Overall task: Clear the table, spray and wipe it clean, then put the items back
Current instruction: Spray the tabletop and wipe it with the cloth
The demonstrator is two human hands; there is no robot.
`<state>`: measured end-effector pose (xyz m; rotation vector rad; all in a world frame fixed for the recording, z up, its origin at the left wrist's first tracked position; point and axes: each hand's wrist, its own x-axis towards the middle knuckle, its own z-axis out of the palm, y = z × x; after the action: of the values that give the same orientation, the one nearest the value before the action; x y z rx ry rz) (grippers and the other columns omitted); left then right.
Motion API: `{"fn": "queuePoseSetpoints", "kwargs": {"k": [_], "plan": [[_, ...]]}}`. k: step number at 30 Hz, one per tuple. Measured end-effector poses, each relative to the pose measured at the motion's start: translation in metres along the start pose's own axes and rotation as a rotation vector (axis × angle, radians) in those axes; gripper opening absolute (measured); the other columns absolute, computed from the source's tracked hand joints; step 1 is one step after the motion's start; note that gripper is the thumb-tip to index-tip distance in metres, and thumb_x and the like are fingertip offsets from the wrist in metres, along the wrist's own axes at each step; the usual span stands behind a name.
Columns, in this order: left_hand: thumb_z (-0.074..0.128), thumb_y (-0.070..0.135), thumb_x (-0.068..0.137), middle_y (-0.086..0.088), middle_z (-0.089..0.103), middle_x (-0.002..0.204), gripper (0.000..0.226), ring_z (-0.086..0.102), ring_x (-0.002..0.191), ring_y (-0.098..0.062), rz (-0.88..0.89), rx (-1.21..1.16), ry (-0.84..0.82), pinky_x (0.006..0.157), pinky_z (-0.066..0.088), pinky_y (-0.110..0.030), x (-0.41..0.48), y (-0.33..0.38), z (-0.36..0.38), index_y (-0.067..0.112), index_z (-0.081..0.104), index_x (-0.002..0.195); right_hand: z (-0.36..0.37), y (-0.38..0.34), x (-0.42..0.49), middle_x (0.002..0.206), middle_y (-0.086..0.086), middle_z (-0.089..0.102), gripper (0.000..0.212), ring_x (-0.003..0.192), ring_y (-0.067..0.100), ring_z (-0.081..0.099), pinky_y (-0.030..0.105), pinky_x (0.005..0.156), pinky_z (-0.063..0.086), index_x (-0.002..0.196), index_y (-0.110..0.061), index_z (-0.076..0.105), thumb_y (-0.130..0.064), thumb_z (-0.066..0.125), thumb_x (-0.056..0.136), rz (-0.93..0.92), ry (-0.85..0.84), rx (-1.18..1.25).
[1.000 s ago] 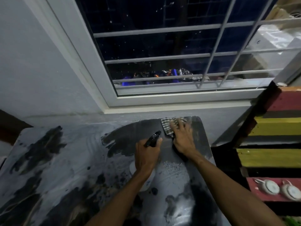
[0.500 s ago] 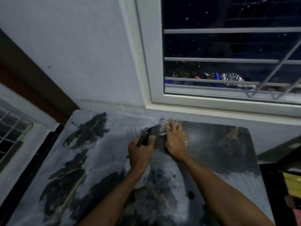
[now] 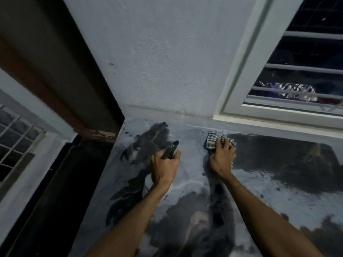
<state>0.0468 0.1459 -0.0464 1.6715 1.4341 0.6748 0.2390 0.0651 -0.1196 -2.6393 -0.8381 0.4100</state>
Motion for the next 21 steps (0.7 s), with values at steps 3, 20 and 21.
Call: {"fn": "queuePoseSetpoints", "kwargs": {"k": [3, 20, 21], "plan": [[0.075, 0.044, 0.077, -0.013, 0.068, 0.064, 0.041, 0.066, 0.071, -0.036, 0.037, -0.011, 0.005, 0.063, 0.057, -0.044, 0.018, -0.017, -0.034, 0.012, 0.062, 0.056, 0.027, -0.050, -0.030, 0.159, 0.021, 0.016, 0.068, 0.136, 0.044, 0.021, 0.057, 0.113, 0.020, 0.151, -0.014, 0.033, -0.028, 0.045, 0.085, -0.186, -0.057, -0.069], [0.079, 0.051, 0.075, -0.005, 0.066, 0.061, 0.046, 0.067, 0.069, -0.028, -0.086, -0.039, 0.122, 0.064, 0.054, -0.040, 0.095, -0.080, -0.154, 0.013, 0.059, 0.059, 0.095, -0.235, -0.005, 0.156, 0.019, 0.021, 0.068, 0.134, 0.046, 0.021, 0.060, 0.106, 0.029, 0.151, -0.017, 0.032, -0.024, 0.052, 0.086, -0.330, -0.097, -0.093], [0.079, 0.050, 0.076, -0.005, 0.068, 0.063, 0.044, 0.068, 0.070, -0.028, -0.068, -0.048, 0.131, 0.065, 0.055, -0.041, 0.097, -0.083, -0.158, 0.013, 0.062, 0.061, 0.106, -0.249, -0.012, 0.158, 0.017, 0.020, 0.071, 0.134, 0.043, 0.021, 0.058, 0.106, 0.030, 0.153, -0.019, 0.029, -0.026, 0.049, 0.085, -0.502, -0.148, -0.133]]}}
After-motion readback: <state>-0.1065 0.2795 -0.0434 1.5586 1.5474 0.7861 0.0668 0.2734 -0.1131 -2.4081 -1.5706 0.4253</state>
